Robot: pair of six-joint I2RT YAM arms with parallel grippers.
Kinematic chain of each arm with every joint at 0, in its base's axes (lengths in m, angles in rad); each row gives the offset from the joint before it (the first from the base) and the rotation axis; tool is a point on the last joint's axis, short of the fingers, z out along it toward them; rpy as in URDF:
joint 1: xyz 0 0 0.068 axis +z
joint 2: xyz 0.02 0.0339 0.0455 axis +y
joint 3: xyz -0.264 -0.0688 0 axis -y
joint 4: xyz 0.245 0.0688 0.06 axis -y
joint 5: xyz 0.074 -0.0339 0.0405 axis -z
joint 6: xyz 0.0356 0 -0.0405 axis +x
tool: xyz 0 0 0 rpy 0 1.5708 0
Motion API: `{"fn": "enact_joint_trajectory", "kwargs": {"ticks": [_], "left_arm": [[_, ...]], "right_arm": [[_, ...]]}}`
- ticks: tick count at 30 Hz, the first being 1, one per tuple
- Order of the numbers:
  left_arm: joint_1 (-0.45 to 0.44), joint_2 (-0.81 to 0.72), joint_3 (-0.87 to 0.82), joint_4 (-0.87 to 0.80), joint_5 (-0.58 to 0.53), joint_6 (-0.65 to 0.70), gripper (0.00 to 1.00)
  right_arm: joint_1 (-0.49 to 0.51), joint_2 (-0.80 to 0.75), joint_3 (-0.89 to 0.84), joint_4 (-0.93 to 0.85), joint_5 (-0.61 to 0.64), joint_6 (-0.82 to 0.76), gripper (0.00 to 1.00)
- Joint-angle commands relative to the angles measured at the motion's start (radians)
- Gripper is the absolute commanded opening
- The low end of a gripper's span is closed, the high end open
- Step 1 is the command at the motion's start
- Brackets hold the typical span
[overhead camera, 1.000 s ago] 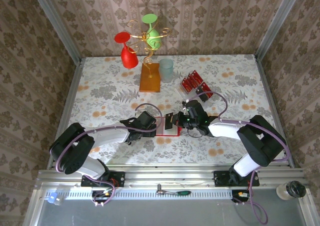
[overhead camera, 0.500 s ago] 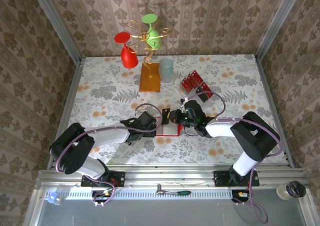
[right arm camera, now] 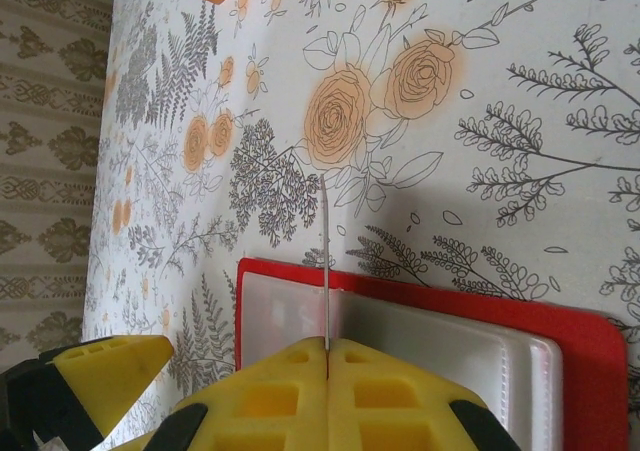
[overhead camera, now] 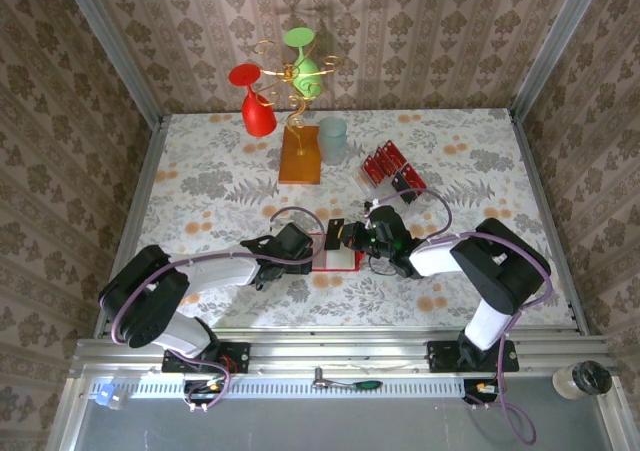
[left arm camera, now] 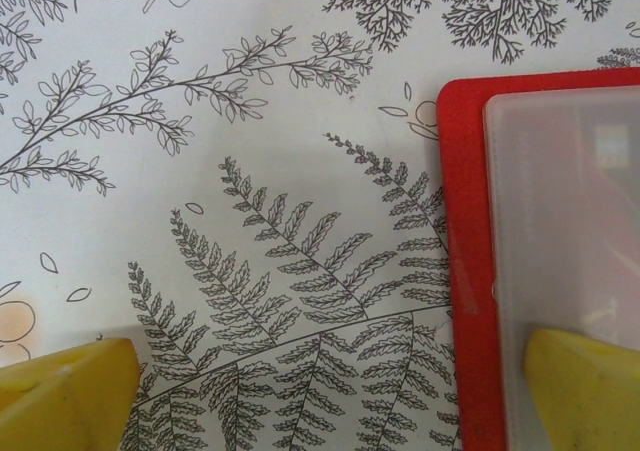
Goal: Put the credit cards into the card holder
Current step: Insert the credit card into the card slot.
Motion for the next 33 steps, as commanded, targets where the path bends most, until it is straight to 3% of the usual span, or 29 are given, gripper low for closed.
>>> {"fn": "enact_joint_trajectory", "kwargs": {"ticks": [1, 33], "left_arm": [[-0.005, -0.005, -0.019, -0.06, -0.02, -0.011, 1.0], [-0.009, -0.001, -0.013, -0.064, -0.022, -0.016, 1.0]], "right_arm": [[0.004, 0.026, -0.014, 0.044, 0.017, 0.007, 0.0], [0.006, 0.058, -0.066, 0.175, -0.071, 0.095, 0.0]]}}
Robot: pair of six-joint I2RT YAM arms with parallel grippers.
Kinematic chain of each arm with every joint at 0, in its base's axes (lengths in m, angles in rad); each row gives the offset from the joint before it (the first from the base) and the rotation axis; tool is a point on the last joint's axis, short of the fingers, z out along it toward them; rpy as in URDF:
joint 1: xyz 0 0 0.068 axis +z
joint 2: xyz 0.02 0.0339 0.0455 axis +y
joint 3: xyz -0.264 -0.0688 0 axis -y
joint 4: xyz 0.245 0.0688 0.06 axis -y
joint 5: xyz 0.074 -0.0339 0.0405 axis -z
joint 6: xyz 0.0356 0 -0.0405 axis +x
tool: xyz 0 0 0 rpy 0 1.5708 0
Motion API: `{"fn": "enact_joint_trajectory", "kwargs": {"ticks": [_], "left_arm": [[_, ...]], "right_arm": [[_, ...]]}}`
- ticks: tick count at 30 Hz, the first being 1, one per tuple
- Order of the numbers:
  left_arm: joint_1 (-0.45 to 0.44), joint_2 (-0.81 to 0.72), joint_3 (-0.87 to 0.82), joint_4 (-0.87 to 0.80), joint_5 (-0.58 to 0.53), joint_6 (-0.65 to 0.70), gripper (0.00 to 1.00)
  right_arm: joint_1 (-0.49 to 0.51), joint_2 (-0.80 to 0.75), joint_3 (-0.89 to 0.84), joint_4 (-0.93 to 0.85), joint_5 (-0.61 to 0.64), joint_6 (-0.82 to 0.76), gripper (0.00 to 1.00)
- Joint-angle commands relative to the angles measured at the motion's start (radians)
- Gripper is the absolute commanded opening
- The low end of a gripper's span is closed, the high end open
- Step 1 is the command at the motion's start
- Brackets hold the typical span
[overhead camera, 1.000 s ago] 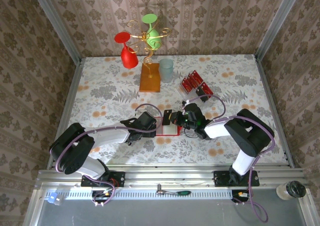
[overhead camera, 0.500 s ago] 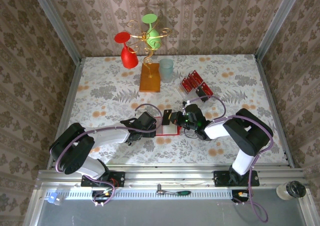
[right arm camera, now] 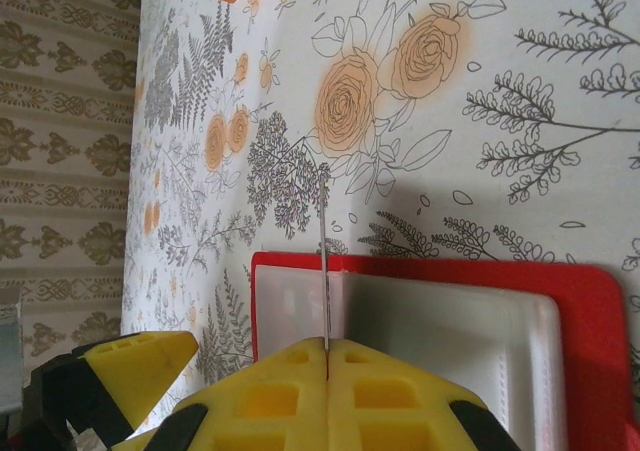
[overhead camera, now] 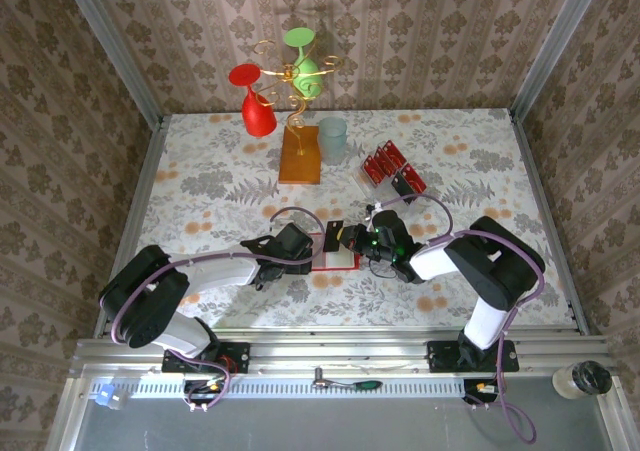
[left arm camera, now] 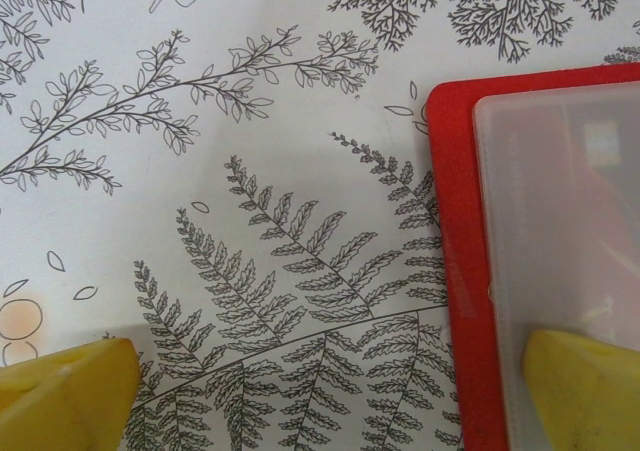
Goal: Put the credit cards into the card holder
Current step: Insert the credit card into the card slot.
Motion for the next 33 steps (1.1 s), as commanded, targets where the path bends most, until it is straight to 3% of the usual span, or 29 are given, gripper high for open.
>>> {"fn": "enact_joint_trajectory", "kwargs": {"ticks": [1, 33], "left_arm": [[-0.009, -0.002, -0.013, -0.059, -0.015, -0.015, 1.0], [-0.01, -0.001, -0.013, -0.065, -0.018, -0.016, 1.0]], "right_arm": [[0.005, 0.027, -0.017, 0.039, -0.035, 0.018, 0.0], [0.006, 0.05, -0.07, 0.143, -0.077, 0.052, 0.0]]}}
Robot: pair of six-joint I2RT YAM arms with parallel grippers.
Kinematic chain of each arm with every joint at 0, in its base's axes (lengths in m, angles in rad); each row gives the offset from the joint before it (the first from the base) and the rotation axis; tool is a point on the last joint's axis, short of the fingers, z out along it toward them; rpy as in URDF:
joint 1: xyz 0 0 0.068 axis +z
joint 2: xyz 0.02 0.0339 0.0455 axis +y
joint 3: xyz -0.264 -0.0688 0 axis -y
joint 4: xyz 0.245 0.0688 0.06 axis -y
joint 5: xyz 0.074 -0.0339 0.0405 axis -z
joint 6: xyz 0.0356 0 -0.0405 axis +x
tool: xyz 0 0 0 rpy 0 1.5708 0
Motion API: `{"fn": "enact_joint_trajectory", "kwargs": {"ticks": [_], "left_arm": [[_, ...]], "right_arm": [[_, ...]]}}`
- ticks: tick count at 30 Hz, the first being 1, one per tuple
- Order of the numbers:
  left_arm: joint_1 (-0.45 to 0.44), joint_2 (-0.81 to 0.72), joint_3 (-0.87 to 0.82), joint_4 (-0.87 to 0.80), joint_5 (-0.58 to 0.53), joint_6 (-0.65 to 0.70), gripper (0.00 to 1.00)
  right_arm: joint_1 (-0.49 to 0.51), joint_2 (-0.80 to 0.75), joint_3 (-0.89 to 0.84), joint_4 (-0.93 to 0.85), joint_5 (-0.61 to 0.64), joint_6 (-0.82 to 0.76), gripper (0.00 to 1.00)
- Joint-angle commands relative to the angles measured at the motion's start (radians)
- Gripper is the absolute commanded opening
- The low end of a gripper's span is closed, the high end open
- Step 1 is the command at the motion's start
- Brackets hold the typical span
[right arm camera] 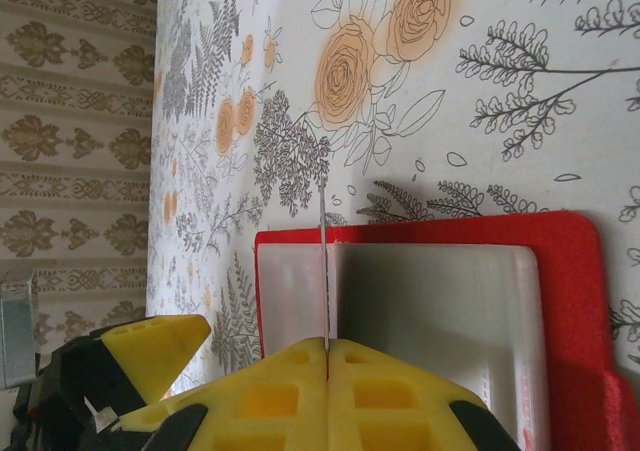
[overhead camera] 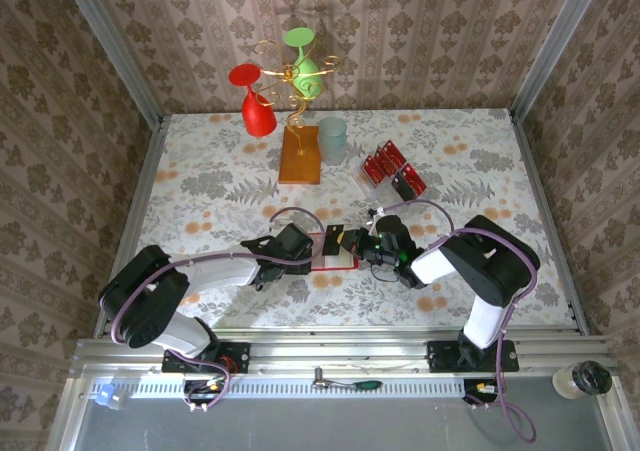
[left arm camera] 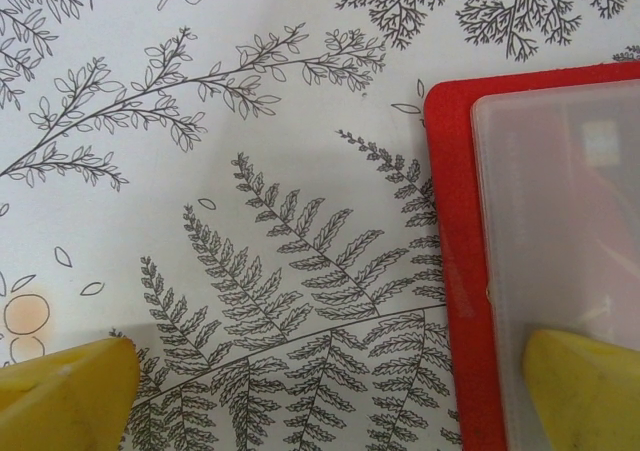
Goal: Put the credit cards into the card holder
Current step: Insert the credit card into the card slot.
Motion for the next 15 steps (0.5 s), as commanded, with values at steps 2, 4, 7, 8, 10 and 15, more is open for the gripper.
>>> {"fn": "enact_joint_trajectory", "kwargs": {"ticks": [2, 4, 7, 8, 10, 15], "left_arm": [[-0.005, -0.003, -0.013, -0.06, -0.009, -0.009, 1.0], [-0.006, -0.004, -0.013, -0.062, -0.01, -0.011, 1.0], [-0.006, -0.002, -0.013, -0.063, -0.01, -0.011, 1.0], [-0.006, -0.002, -0.013, -0.063, -0.011, -0.012, 1.0], [-0.006, -0.002, -0.011, -0.067, -0.011, -0.012, 1.0], [-0.008, -0.002, -0.008, -0.071, -0.013, -0.011, 1.0]], "right_arm": [[0.01, 0.019, -0.023, 0.03, -0.037, -0.001, 0.0], [0.01, 0.021, -0.024, 0.035, -0.042, -0.005, 0.0], [0.009, 0.029, -0.026, 0.048, -0.047, -0.005, 0.0], [0.009, 0.03, -0.027, 0.054, -0.047, -0.003, 0.0], [0.008, 0.035, -0.029, 0.059, -0.048, 0.0, 0.0], [0.008, 0.043, -0.033, 0.086, -0.054, 0.004, 0.0]]}}
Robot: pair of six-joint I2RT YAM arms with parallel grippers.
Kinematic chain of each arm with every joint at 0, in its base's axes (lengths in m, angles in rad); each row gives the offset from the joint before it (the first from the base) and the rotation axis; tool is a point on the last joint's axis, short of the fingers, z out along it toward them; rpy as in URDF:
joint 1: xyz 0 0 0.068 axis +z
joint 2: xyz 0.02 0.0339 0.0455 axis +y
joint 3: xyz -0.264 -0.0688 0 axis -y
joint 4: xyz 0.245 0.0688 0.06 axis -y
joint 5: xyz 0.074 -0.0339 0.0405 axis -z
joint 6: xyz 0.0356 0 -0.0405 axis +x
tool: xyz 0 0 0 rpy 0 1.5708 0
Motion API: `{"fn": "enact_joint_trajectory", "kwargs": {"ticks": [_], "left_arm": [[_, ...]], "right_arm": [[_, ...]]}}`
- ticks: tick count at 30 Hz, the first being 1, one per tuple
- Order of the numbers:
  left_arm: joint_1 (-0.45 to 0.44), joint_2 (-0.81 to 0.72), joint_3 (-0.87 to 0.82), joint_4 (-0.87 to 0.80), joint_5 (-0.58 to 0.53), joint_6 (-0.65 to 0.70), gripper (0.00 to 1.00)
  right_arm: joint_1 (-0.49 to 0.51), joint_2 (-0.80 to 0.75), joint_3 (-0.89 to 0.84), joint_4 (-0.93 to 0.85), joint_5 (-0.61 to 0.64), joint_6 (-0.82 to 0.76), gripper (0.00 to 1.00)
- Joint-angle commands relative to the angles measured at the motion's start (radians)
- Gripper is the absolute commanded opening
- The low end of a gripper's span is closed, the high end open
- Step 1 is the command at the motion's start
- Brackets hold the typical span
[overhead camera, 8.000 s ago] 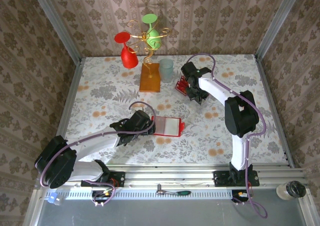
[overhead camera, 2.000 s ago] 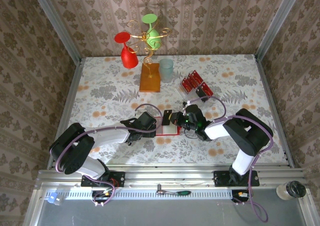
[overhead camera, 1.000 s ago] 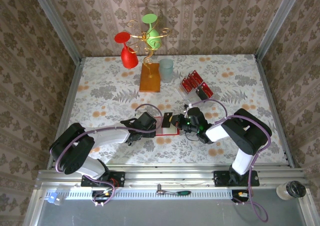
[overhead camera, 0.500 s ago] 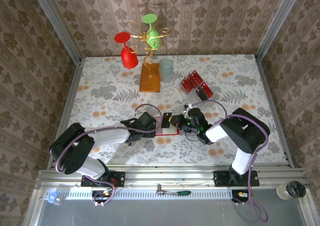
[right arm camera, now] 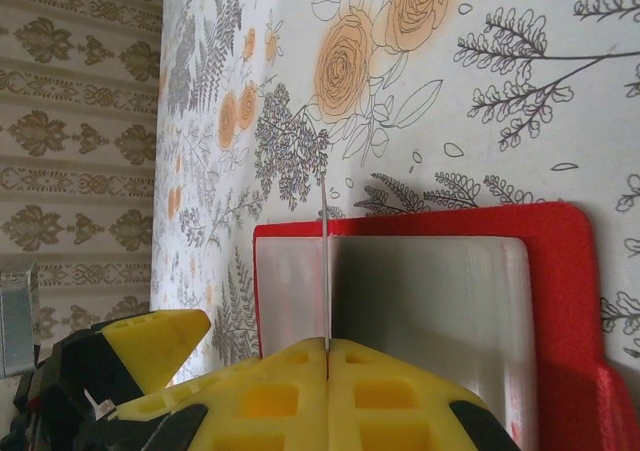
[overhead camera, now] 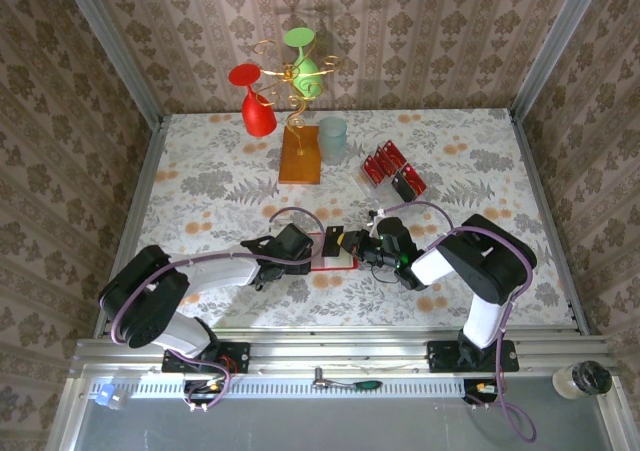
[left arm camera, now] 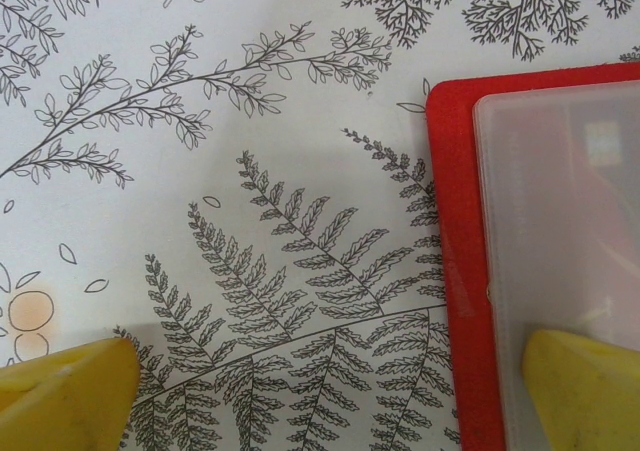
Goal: Put the credit cards into the card holder
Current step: Insert the credit card into the card slot.
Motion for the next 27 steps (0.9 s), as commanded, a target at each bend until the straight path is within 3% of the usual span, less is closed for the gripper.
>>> {"fn": "enact_joint_trajectory", "kwargs": {"ticks": [1, 27], "left_arm": [[-0.007, -0.002, -0.008, -0.069, -0.008, -0.005, 1.0], [-0.007, -0.022, 0.035, -0.099, -0.016, 0.011, 1.0]], "right_arm": [[0.009, 0.022, -0.018, 0.038, -0.044, 0.004, 0.0], [0.009, 0.051, -0.03, 0.082, -0.053, 0.026, 0.0]]}}
